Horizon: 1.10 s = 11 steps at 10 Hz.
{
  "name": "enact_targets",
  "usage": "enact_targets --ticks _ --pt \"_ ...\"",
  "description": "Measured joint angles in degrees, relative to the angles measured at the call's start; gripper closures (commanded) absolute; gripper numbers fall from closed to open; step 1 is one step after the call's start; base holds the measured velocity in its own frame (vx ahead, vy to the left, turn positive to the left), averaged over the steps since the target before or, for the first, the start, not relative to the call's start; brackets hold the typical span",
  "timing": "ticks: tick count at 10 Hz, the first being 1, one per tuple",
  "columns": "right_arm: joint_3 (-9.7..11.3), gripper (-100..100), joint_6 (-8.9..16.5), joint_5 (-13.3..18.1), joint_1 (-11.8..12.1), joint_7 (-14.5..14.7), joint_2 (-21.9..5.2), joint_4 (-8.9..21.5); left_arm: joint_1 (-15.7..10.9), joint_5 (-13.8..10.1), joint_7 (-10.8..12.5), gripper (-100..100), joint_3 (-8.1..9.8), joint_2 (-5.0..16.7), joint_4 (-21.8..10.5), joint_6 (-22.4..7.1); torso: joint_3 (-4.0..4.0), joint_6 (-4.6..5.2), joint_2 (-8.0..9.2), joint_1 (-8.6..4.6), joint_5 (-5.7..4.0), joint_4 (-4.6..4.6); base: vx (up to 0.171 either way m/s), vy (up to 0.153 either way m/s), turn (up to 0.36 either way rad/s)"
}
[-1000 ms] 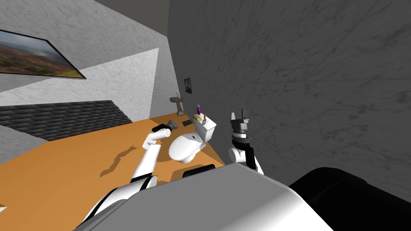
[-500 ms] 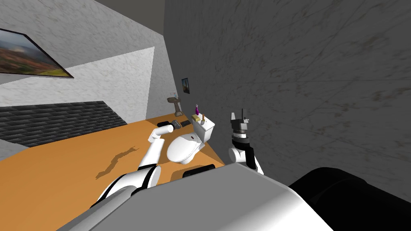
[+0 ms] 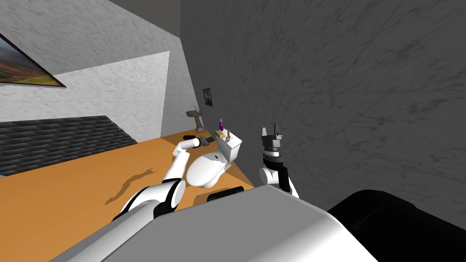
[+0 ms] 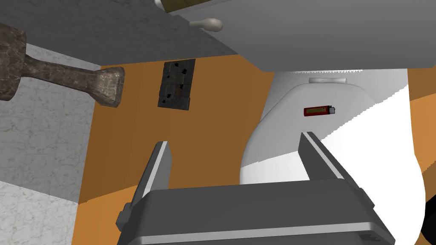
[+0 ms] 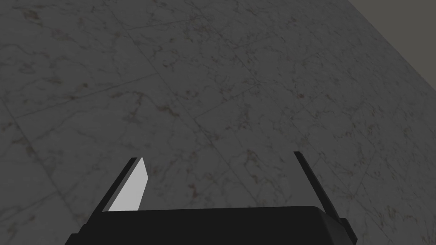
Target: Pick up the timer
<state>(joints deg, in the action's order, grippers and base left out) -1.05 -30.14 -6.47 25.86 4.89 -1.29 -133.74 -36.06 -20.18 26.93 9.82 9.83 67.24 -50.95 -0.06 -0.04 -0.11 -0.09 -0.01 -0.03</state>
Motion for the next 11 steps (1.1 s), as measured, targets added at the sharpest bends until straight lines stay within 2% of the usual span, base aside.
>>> enact_targets --ticks 1,3,4,11 --pt "0.0 0 0.0 0.0 0.0 0.0 0.0 0.0 -1.7 -0.6 0.9 -100 -0.16 -0.1 -1.9 -1.4 -0.01 0.03 -0.04 -0.02 -0.01 0.00 0.027 -0.017 -0.061" --pt "0.0 0 0.0 0.0 0.0 0.0 0.0 0.0 -2.7 -0.9 1.8 -100 -0.29 -0.1 -3.7 -3.1 0.01 -0.02 0.03 0.03 0.01 0.01 0.016 -0.015 -0.039" --pt "0.0 0 0.0 0.0 0.0 0.0 0.0 0.0 -4.4 -1.7 2.3 -100 -0.36 0.0 -5.8 -4.0 0.00 0.02 0.00 -0.02 -0.01 0.01 0.024 -0.017 -0.072" --pt "0.0 0 0.0 0.0 0.0 0.0 0.0 0.0 -11.4 -4.2 7.4 -100 -1.44 -0.5 -15.0 -11.5 -0.04 -0.02 -0.05 -0.03 -0.01 -0.02 0.040 -0.023 -0.074"
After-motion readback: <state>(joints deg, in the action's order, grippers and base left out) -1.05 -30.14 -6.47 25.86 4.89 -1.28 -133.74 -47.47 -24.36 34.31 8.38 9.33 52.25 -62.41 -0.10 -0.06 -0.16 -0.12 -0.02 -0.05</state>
